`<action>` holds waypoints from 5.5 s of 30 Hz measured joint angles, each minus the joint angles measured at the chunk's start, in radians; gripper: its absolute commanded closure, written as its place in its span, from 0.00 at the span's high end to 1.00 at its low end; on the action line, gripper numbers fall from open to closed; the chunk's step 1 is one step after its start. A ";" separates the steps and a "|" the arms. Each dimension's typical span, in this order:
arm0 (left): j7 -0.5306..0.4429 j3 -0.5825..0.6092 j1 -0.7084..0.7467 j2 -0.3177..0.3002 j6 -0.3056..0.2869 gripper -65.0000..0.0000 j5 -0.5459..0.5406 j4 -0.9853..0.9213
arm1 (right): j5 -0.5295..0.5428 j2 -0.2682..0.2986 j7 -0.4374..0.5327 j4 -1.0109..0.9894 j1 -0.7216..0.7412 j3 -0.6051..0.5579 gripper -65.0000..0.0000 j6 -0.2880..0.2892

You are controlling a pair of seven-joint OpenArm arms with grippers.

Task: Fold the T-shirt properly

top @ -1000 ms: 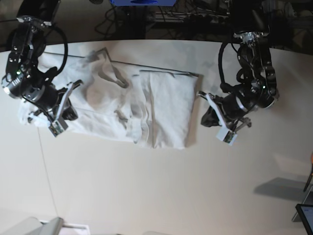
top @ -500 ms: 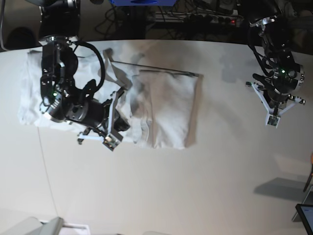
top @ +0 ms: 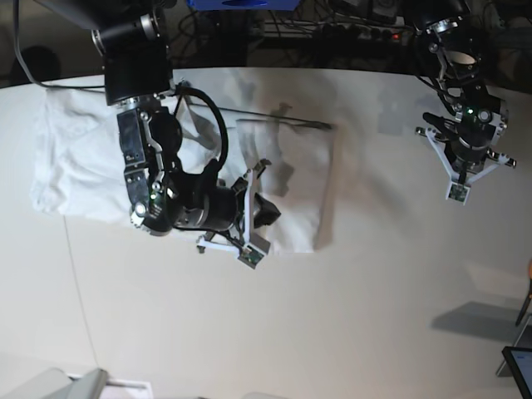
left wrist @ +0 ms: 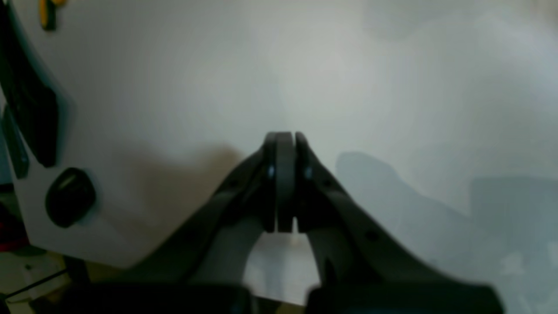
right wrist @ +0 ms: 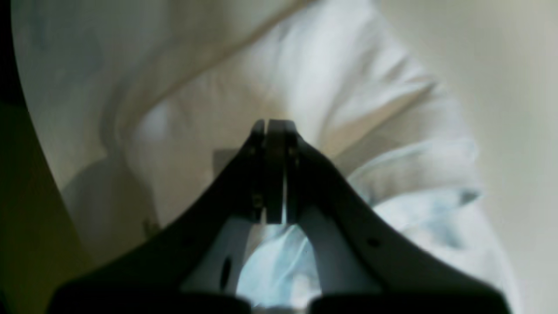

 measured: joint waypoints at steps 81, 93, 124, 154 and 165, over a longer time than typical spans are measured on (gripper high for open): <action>-0.176 0.311 -0.059 0.034 0.005 0.00 -0.008 -0.182 | 0.007 0.229 0.078 0.190 -0.319 0.757 0.00 -0.001; -0.167 0.313 -0.098 0.036 0.003 0.00 -0.005 -0.029 | 0.338 0.198 -0.028 0.389 -0.448 0.746 0.00 -0.004; -0.089 -0.200 -0.001 -0.073 -0.109 0.00 -0.429 -0.312 | 0.289 0.244 -0.156 -0.065 -0.285 0.977 0.85 0.005; -0.074 0.028 -0.156 -0.118 -0.111 0.00 -0.837 -0.615 | 0.463 0.267 -0.117 -0.192 -0.264 0.808 0.85 0.019; -0.066 0.032 -0.169 -0.113 -0.110 0.00 -0.833 -0.616 | 0.486 0.259 -0.095 -0.192 -0.293 0.765 0.65 0.023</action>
